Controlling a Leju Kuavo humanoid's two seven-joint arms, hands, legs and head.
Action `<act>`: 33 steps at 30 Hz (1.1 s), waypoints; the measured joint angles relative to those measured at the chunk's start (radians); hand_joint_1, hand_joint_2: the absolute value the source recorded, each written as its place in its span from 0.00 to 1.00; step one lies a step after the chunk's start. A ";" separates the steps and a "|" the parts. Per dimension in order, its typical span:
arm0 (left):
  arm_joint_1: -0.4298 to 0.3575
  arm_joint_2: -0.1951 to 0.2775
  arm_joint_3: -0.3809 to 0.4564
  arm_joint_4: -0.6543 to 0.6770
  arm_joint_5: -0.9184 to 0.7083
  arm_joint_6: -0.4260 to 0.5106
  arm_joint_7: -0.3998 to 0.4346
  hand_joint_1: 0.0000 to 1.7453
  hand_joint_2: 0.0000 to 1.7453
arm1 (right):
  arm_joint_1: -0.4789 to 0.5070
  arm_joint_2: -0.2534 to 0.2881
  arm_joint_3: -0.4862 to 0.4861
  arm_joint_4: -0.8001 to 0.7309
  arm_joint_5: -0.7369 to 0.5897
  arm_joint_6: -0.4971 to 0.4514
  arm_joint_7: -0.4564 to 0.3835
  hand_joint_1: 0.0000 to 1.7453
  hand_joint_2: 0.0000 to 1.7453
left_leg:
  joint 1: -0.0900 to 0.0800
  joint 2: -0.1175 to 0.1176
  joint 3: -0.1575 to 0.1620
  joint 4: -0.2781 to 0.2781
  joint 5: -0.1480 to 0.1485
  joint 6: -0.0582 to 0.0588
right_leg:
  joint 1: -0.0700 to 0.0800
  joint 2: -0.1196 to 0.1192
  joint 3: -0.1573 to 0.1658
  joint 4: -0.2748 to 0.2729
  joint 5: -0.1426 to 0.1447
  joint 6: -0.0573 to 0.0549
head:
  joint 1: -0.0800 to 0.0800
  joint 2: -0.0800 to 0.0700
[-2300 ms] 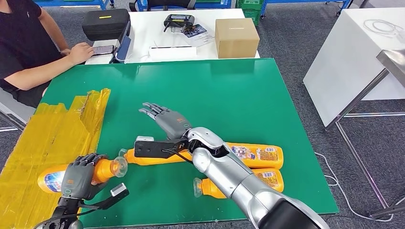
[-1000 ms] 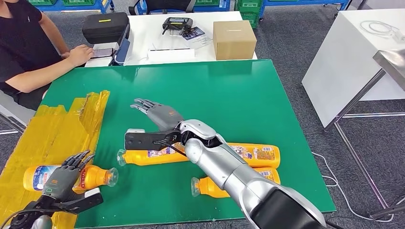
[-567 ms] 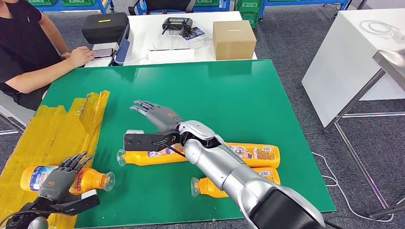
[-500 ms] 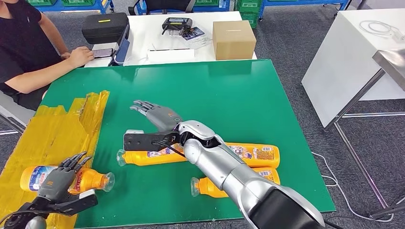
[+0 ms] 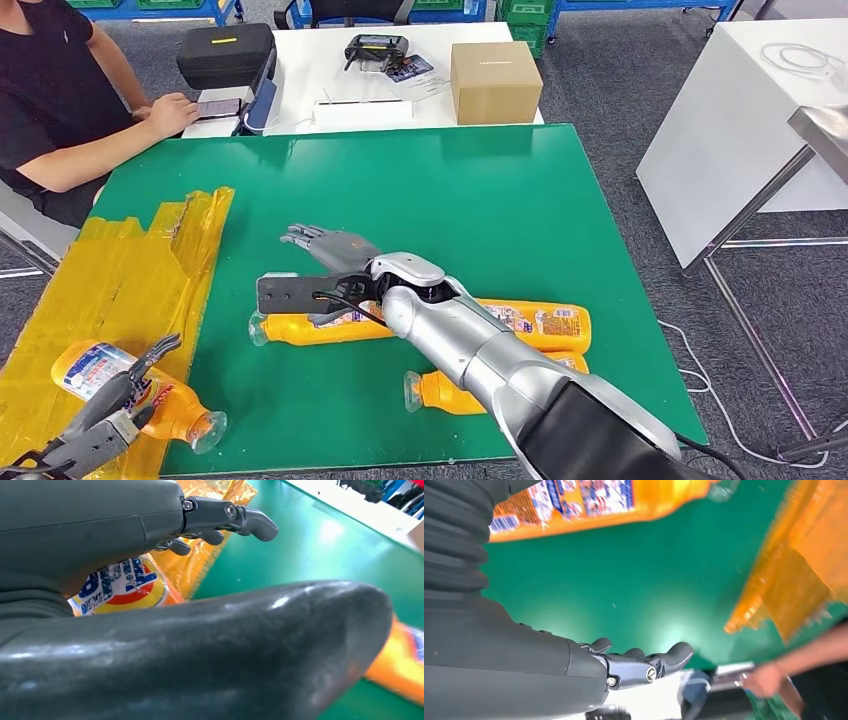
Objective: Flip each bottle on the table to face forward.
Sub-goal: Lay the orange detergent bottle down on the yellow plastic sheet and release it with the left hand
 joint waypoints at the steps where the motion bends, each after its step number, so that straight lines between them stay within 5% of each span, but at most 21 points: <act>1: 0.000 0.000 -0.002 -0.003 0.027 -0.010 0.000 0.00 0.00 | -0.003 0.001 0.010 0.009 -0.004 0.001 0.006 0.00 1.00 | 0.000 0.000 -0.001 0.000 0.000 0.000 | 0.000 0.000 -0.001 0.000 0.000 0.000 | 0.000 0.000; 21: -0.020 -0.027 -0.110 -0.018 0.307 -0.098 -0.003 0.00 0.00 | -0.023 0.002 0.154 0.106 -0.022 -0.005 0.073 0.00 1.00 | 0.000 0.000 -0.006 0.001 0.000 0.000 | 0.000 0.000 -0.006 0.000 0.000 0.000 | 0.000 0.000; 26: -0.030 -0.067 -0.105 -0.034 0.395 -0.205 -0.001 0.00 0.00 | -0.024 0.002 0.167 0.125 -0.026 -0.009 0.086 0.00 1.00 | 0.000 0.000 -0.008 0.001 0.000 0.000 | 0.000 0.000 -0.009 0.000 0.001 0.000 | 0.000 0.000; 33: -0.083 -0.190 -0.036 -0.049 0.495 -0.395 0.000 0.00 0.00 | -0.023 0.001 0.173 0.179 -0.015 0.007 0.112 0.00 1.00 | 0.000 0.000 -0.012 0.002 0.001 0.001 | 0.000 0.000 -0.012 0.000 0.001 0.001 | 0.000 0.000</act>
